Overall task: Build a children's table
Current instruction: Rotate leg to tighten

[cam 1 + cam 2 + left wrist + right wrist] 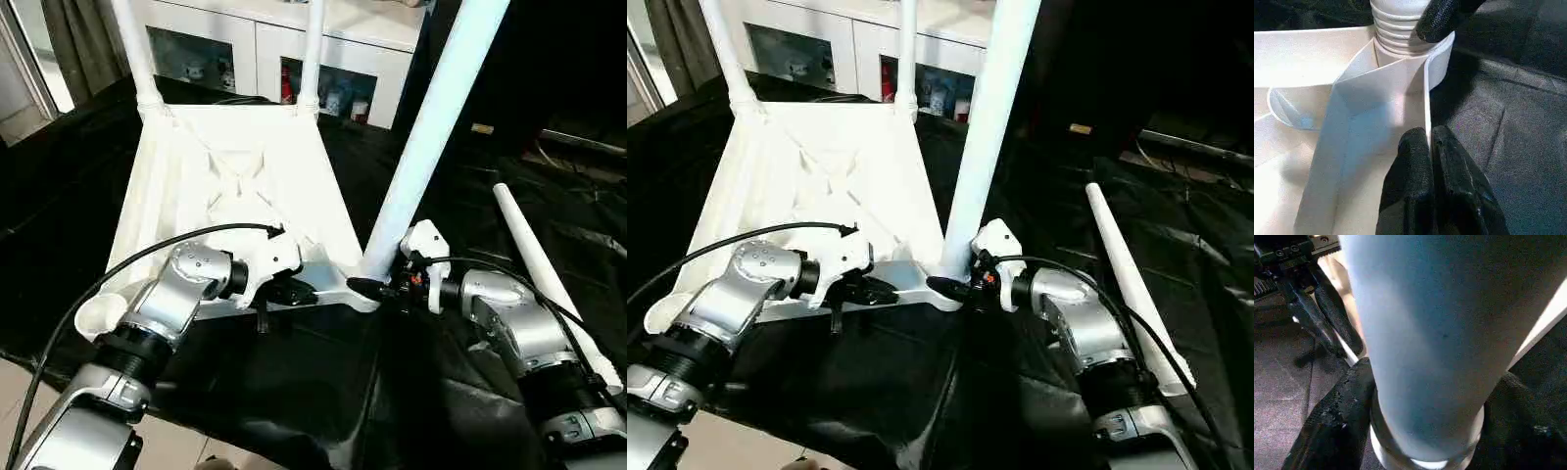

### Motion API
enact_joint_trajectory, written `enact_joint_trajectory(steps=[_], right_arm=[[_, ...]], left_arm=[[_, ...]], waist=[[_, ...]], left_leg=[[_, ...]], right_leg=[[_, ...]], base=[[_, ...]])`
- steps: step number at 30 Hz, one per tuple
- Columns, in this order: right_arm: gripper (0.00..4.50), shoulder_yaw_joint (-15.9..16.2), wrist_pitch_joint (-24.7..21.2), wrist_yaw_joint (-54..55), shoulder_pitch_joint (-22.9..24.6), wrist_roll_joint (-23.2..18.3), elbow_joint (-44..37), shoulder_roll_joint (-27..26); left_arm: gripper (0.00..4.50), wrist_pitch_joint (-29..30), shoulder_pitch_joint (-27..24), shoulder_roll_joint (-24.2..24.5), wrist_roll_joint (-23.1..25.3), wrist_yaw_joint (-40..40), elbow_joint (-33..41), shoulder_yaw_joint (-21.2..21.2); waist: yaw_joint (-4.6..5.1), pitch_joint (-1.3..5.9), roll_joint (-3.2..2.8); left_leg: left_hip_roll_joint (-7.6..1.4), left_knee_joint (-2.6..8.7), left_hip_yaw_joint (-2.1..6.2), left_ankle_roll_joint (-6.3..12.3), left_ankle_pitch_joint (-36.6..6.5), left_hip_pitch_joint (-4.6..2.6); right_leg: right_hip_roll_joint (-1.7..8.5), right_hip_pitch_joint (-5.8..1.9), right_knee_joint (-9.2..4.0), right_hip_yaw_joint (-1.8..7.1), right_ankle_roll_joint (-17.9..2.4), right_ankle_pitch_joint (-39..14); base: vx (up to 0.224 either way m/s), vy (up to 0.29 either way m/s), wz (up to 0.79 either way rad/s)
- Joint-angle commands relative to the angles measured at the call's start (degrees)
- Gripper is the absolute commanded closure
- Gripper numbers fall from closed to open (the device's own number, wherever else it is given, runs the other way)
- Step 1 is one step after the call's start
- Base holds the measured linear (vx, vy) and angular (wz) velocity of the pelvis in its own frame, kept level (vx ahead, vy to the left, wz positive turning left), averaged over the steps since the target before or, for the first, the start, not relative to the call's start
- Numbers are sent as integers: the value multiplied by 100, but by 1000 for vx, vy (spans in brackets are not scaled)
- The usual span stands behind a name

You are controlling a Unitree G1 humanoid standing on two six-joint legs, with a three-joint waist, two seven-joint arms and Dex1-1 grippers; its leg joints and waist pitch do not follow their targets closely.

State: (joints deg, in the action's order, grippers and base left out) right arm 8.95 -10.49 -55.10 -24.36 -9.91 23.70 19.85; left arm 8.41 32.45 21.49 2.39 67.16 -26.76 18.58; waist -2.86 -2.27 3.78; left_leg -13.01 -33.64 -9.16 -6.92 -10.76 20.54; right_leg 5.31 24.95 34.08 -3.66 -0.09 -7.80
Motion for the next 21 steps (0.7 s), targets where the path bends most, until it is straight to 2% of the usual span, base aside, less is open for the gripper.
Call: enact_joint_trajectory(steps=[1, 3, 7, 8, 9, 10, 11, 12, 13, 14, 16, 17, 19, 21], right_arm=[[180, -109, -13, 234, -2, 29, 54, -21], [180, -151, -21, 411, -2, 59, 131, -75], [180, -525, -263, 1780, -138, 179, 755, -546], [180, -644, -324, 2216, -190, 190, 901, -708], [181, -797, -368, 2750, -265, 188, 1093, -907], [181, -868, -382, 3008, -307, 183, 1186, -1009], [181, -1093, -453, 3759, -444, 114, 1444, -1356], [181, -1179, -489, 4042, -501, 64, 1535, -1504], [181, -1215, -513, 4173, -534, 25, 1576, -1605], [181, -1122, -462, 4269, -590, 94, 1604, -1818], [181, -940, -344, 4230, -617, 231, 1594, -1956], [181, -873, -291, 4178, -623, 286, 1588, -2017], [181, -837, -282, 4033, -612, 269, 1563, -2032], [125, -864, -215, 4038, -623, 247, 1565, -2040]], left_arm=[[450, 55, 83, -163, -122, -221, 14, -102], [450, 146, 128, -217, -114, -373, -59, -160], [450, 512, 462, -560, 67, -1342, -634, -375], [450, 532, 535, -650, 119, -1536, -791, -382], [450, 583, 623, -779, 161, -1765, -972, -395], [450, 602, 667, -858, 171, -1875, -1058, -401], [450, 662, 796, -1130, 194, -2174, -1301, -400], [450, 689, 845, -1250, 196, -2284, -1387, -389], [450, 695, 872, -1329, 203, -2341, -1429, -365], [450, 676, 919, -1507, 226, -2387, -1476, -270], [450, 657, 928, -1641, 235, -2364, -1454, -186], [450, 631, 937, -1694, 259, -2350, -1459, -145], [450, 583, 926, -1698, 268, -2296, -1441, -117], [450, 540, 924, -1678, 281, -2275, -1452, -120]], waist=[[12, 353, -1], [12, 351, 6], [54, 330, 16], [66, 334, 24], [82, 324, 16], [82, 324, 16], [116, 333, 5], [108, 344, 0], [114, 343, 2], [115, 344, -35], [118, 342, -29], [115, 352, -22], [113, 351, -19], [111, 351, -17]], left_leg=[[39, 386, -132, 262, -1192, 25], [45, 388, -130, 240, -1211, 30], [81, 392, -129, 88, -1413, 18], [88, 387, -122, 68, -1456, 16], [100, 383, -128, 64, -1486, 7], [100, 383, -128, 64, -1486, 7], [113, 386, -117, -7, -1497, 20], [111, 387, -104, -32, -1525, 4], [108, 388, -105, -17, -1544, 1], [109, 397, -99, 7, -1617, 8], [106, 400, -103, 21, -1657, 7], [100, 410, -96, 36, -1654, 25], [97, 412, -102, 74, -1674, 14], [96, 413, -105, 96, -1690, 19]], right_leg=[[137, -375, -347, 161, -1000, -1680], [139, -378, -356, 157, -968, -1772], [127, -341, -421, 143, -814, -2310], [134, -342, -446, 135, -721, -2507], [133, -312, -478, 138, -652, -2669], [133, -312, -478, 138, -652, -2669], [136, -309, -498, 127, -560, -2857], [129, -306, -502, 112, -508, -2866], [125, -302, -501, 113, -504, -2815], [116, -302, -506, 109, -487, -2724], [113, -292, -516, 110, -492, -2698], [116, -320, -495, 114, -522, -2534], [108, -314, -486, 120, -575, -2412], [113, -321, -479, 124, -628, -2338]], base=[[0, 0, 0], [0, 0, 0], [0, 0, 0], [0, 0, 0], [0, 0, 0], [0, 0, 0], [0, 0, 0], [0, 0, 0], [0, 0, 0], [0, 0, 0], [0, 0, 0], [0, 0, 0], [0, 0, 0], [0, 0, 0]])
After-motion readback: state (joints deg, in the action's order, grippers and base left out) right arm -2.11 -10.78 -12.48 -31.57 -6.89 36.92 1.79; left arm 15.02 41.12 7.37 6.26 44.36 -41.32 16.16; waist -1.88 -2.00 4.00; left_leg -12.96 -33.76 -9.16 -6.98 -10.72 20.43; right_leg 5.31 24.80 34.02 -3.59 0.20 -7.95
